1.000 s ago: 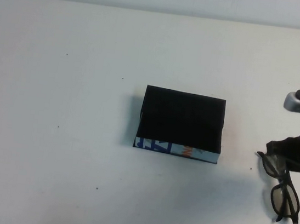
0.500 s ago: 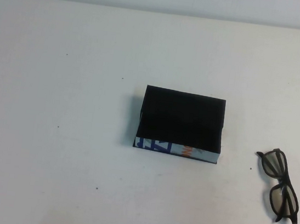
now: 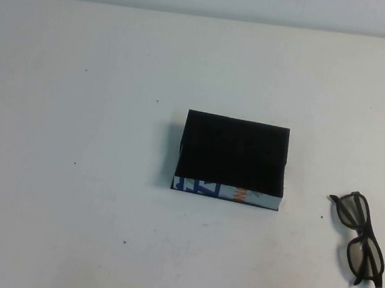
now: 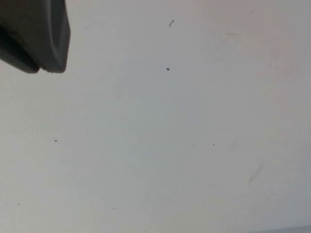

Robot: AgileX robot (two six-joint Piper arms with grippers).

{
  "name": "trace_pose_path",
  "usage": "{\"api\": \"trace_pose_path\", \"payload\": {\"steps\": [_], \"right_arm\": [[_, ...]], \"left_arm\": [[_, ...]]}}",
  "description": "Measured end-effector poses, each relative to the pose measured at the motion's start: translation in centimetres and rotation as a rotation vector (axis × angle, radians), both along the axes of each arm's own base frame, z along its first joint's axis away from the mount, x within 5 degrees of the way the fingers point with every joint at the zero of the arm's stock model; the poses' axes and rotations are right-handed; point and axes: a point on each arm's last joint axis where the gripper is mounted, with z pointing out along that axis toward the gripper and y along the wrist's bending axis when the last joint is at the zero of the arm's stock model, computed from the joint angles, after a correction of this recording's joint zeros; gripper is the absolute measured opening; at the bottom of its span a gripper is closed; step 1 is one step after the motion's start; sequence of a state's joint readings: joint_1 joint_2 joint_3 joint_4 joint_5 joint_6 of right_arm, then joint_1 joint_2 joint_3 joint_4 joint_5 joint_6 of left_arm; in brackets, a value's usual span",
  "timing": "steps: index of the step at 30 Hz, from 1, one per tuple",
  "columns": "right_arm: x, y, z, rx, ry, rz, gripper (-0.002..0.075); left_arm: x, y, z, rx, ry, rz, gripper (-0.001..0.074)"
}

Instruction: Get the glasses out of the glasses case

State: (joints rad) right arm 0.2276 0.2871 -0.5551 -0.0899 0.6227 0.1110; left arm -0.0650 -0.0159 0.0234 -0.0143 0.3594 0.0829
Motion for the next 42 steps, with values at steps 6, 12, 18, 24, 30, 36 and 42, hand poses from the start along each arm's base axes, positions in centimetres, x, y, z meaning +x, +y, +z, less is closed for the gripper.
{"api": "trace_pose_path", "payload": {"steps": [6,12,18,24,30,36,42], "right_arm": [[0.1,0.0,-0.2,-0.018,-0.017,0.001,0.0128],[1.3,0.3,-2.3,-0.002,-0.103,0.003,0.0057],[1.2,0.4,-6.7,0.044,-0.163,0.006,-0.0004],[0.1,-0.2,-10.0,0.088,-0.168,-0.059,-0.0015],[0.1,-0.7,-13.4,0.128,-0.104,-0.165,-0.0016],[0.1,-0.7,-14.6,0.124,-0.025,-0.177,-0.0016],[0.0,-0.7,-14.7,0.105,-0.014,-0.177,-0.0016]], "left_arm": [[0.0,0.0,0.0,0.0,0.0,0.0,-0.0004],[0.0,0.0,0.0,0.0,0.0,0.0,-0.0004],[0.0,0.0,0.0,0.0,0.0,0.0,-0.0004],[0.0,0.0,0.0,0.0,0.0,0.0,-0.0004],[0.0,0.0,0.0,0.0,0.0,0.0,-0.0004],[0.0,0.0,0.0,0.0,0.0,0.0,-0.0004],[0.0,0.0,0.0,0.0,0.0,0.0,-0.0004]]}}
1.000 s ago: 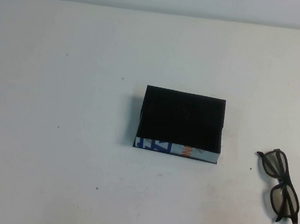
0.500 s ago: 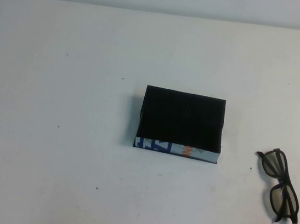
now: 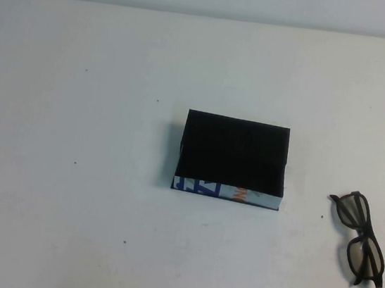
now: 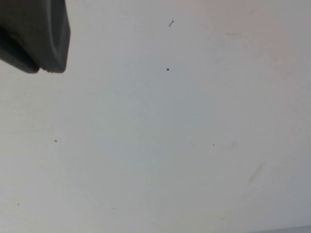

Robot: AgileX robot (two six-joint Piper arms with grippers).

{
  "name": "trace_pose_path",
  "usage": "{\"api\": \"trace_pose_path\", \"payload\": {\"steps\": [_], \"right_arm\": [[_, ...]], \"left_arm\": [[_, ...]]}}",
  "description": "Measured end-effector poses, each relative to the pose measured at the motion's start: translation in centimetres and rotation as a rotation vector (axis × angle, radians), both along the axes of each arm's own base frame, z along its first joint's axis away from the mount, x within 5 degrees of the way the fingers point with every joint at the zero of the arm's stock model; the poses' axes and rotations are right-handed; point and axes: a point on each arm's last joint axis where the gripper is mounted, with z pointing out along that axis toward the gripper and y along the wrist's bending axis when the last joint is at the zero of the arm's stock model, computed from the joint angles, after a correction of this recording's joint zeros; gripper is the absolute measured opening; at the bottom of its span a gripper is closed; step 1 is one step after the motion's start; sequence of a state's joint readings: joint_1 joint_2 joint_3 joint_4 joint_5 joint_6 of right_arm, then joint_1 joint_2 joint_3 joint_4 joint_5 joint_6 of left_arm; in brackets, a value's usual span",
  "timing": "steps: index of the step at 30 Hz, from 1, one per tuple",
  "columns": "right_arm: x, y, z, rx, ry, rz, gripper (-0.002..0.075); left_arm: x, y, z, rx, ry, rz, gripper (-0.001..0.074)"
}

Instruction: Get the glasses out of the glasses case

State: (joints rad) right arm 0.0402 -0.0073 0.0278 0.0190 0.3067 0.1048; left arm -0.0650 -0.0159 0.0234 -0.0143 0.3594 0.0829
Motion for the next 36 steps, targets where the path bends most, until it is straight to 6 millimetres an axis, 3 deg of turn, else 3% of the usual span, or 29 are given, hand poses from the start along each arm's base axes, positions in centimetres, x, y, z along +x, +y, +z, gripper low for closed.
{"api": "trace_pose_path", "payload": {"steps": [36], "right_arm": [[-0.05,0.33,-0.04,0.002,0.004,0.059,-0.0018]], "left_arm": [[0.0,0.0,0.0,0.0,0.0,0.0,-0.0004]]}}
